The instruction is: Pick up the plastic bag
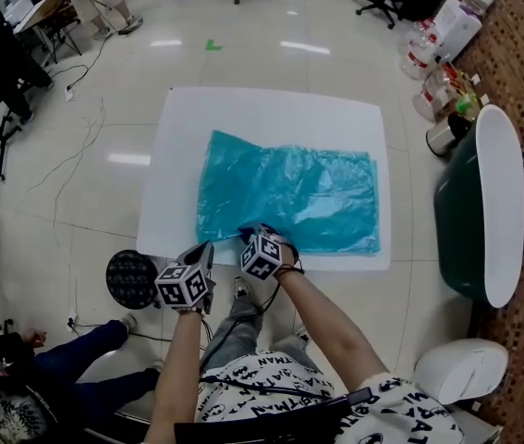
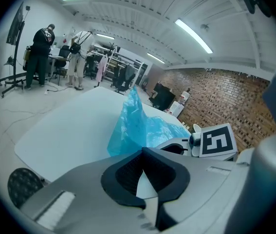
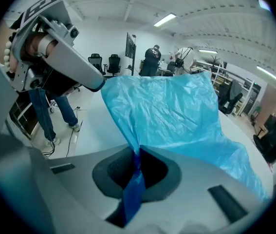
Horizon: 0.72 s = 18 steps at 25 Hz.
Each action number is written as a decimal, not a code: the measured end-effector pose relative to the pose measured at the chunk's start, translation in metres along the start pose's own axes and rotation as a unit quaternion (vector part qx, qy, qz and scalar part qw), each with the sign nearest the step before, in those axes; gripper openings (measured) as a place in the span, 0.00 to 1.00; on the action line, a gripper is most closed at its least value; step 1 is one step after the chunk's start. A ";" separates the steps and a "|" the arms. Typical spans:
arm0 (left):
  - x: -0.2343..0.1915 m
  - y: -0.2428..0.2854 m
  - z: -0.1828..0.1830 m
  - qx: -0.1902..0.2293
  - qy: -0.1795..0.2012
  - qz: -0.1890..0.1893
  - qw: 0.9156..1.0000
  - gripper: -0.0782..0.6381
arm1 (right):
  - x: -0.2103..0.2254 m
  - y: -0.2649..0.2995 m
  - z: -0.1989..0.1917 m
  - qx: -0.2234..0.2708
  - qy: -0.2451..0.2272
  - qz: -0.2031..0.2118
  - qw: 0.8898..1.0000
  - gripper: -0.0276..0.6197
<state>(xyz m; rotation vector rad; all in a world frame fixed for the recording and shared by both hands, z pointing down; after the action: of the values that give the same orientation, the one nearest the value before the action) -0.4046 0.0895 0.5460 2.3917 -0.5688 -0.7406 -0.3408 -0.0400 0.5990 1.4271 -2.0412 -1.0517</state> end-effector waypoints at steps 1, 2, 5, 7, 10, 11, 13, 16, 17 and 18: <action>-0.002 0.003 -0.001 -0.004 0.002 0.002 1.000 0.11 | -0.002 0.001 0.000 0.003 0.011 0.008 1.000 0.07; -0.004 0.005 -0.002 -0.007 0.005 0.004 1.000 0.11 | -0.003 0.000 0.000 0.011 0.024 0.018 0.999 0.07; -0.008 0.013 0.002 -0.005 0.008 0.015 1.000 0.11 | -0.004 -0.014 0.001 0.047 0.074 0.054 0.995 0.41; -0.008 0.014 0.007 0.001 0.015 0.020 1.000 0.11 | -0.005 -0.040 -0.002 0.083 0.108 0.069 0.988 0.47; -0.004 0.017 0.008 0.003 0.030 0.015 0.999 0.11 | 0.011 -0.101 -0.043 0.148 0.172 0.031 0.974 0.47; -0.002 0.023 0.006 -0.002 0.037 0.012 0.999 0.11 | 0.028 -0.121 -0.075 0.156 0.207 -0.008 0.966 0.46; 0.001 0.041 0.000 -0.025 0.057 0.007 0.998 0.11 | 0.068 -0.156 -0.148 0.132 0.288 -0.105 0.943 0.46; 0.000 0.067 -0.016 -0.080 0.093 0.013 0.992 0.11 | 0.101 -0.185 -0.227 0.032 0.360 -0.188 0.913 0.46; -0.002 0.073 -0.021 -0.098 0.105 0.019 0.990 0.11 | 0.102 -0.189 -0.243 0.002 0.371 -0.193 0.908 0.46; -0.004 0.077 -0.025 -0.110 0.115 0.023 0.987 0.11 | 0.099 -0.192 -0.255 -0.020 0.379 -0.195 0.904 0.46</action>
<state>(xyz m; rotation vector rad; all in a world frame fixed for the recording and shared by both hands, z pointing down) -0.4095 0.0442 0.6129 2.2114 -0.4222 -0.4710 -0.0823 -0.2518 0.5988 1.8841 -1.1984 -0.5160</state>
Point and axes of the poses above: the fingertips, and each gripper's own axes: y forward along the fingers, x to its right, z out of its top, the point moved 7 cm from there along -y, backward along the fingers, and after that the axes turned 8 degrees about z, right-handed, at the moved point
